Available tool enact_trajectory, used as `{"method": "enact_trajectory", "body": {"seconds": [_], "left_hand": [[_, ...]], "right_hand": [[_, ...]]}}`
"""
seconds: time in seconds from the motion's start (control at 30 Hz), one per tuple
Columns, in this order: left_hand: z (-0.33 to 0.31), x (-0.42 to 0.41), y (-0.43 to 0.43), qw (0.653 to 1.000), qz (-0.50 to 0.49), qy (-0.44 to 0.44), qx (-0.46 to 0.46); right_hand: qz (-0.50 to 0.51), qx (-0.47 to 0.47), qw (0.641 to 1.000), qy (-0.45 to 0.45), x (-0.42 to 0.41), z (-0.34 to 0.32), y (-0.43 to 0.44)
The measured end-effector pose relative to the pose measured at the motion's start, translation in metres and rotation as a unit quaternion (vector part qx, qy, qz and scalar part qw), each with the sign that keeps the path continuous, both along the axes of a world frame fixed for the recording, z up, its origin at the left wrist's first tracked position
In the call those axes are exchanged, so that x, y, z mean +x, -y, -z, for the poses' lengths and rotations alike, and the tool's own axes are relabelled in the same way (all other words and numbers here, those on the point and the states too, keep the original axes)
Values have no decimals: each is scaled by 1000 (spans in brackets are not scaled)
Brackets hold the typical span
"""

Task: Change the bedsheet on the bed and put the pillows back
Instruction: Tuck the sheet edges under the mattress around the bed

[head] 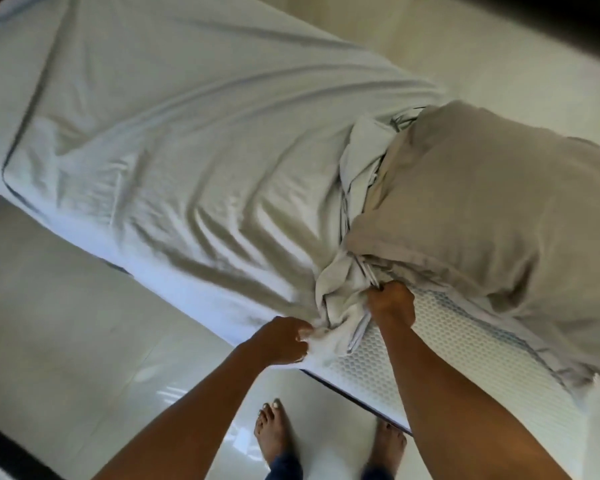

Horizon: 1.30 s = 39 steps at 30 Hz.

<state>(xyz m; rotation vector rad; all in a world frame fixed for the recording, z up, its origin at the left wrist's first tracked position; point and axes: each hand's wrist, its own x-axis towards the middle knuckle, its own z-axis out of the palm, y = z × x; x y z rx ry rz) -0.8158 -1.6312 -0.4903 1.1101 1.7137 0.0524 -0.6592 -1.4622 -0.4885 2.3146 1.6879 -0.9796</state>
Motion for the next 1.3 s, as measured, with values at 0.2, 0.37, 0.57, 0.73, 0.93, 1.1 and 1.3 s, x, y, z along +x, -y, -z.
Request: {"method": "enact_trajectory", "body": {"seconds": [0.2, 0.37, 0.57, 0.73, 0.93, 1.1, 1.3], "left_hand": [[-44, 5, -46, 996, -6, -65, 53], [-68, 37, -106, 966, -241, 69, 67], [-54, 87, -177, 802, -549, 222, 82], [-85, 125, -233, 766, -583, 243, 120], [-128, 145, -285, 701, -659, 202, 179], [-142, 147, -293, 683, -660, 228, 214], [-146, 103, -260, 668, -604, 410, 143]], "right_hand": [[46, -34, 996, -68, 45, -37, -17], [-170, 313, 929, -103, 92, -101, -6], [-363, 270, 885, 109, 123, -119, -111], [-399, 224, 884, 91, 183, -125, -157], [-382, 225, 883, 152, 266, -140, -187], [-355, 263, 894, 79, 253, -161, -197], [-440, 276, 853, -47, 113, -228, -130]]}}
